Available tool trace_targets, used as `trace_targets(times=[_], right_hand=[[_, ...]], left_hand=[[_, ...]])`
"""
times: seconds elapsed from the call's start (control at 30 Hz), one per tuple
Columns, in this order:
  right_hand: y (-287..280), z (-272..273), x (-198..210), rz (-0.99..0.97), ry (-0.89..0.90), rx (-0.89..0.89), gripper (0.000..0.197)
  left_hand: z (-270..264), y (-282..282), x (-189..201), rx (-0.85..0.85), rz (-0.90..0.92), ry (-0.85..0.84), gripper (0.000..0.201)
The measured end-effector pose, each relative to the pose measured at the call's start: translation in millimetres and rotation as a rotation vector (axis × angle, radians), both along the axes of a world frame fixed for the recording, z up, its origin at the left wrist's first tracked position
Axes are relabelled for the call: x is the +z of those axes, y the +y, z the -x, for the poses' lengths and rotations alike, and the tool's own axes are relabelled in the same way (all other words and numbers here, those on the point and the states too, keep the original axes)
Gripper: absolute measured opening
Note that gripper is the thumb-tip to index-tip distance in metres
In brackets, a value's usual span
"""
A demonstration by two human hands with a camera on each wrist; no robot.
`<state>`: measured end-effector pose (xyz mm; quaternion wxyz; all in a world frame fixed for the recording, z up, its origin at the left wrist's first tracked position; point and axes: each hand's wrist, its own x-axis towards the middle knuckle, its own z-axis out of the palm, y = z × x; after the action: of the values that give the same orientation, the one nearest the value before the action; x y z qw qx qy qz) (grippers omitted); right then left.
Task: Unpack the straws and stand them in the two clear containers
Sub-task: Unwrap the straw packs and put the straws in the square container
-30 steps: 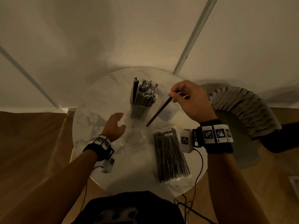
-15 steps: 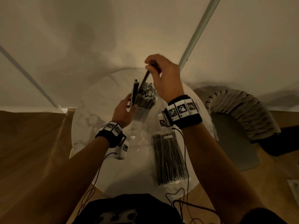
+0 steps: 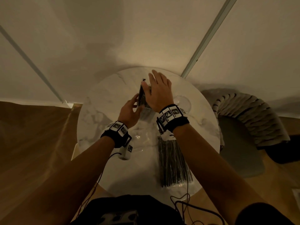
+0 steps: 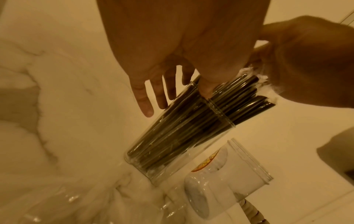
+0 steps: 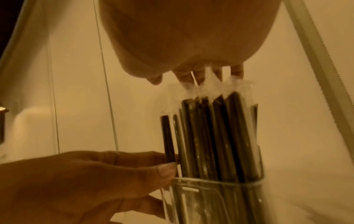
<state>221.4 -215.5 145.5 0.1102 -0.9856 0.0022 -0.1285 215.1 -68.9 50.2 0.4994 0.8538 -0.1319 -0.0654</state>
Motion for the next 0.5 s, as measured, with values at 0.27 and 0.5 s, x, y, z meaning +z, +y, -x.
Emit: trace_targets(times=[0.27, 0.5], right_hand=[[-3.8, -7.7, -12.8, 0.183, 0.104, 0.202, 0.053], [-3.8, 1.6, -25.4, 0.183, 0.089, 0.154, 0.057]], left_hand=[[0.1, -0.2, 2.2, 0.012, -0.004, -0.007, 0.059], [1.1, -1.3, 0.9, 0.031, 0.001, 0.010, 0.060]])
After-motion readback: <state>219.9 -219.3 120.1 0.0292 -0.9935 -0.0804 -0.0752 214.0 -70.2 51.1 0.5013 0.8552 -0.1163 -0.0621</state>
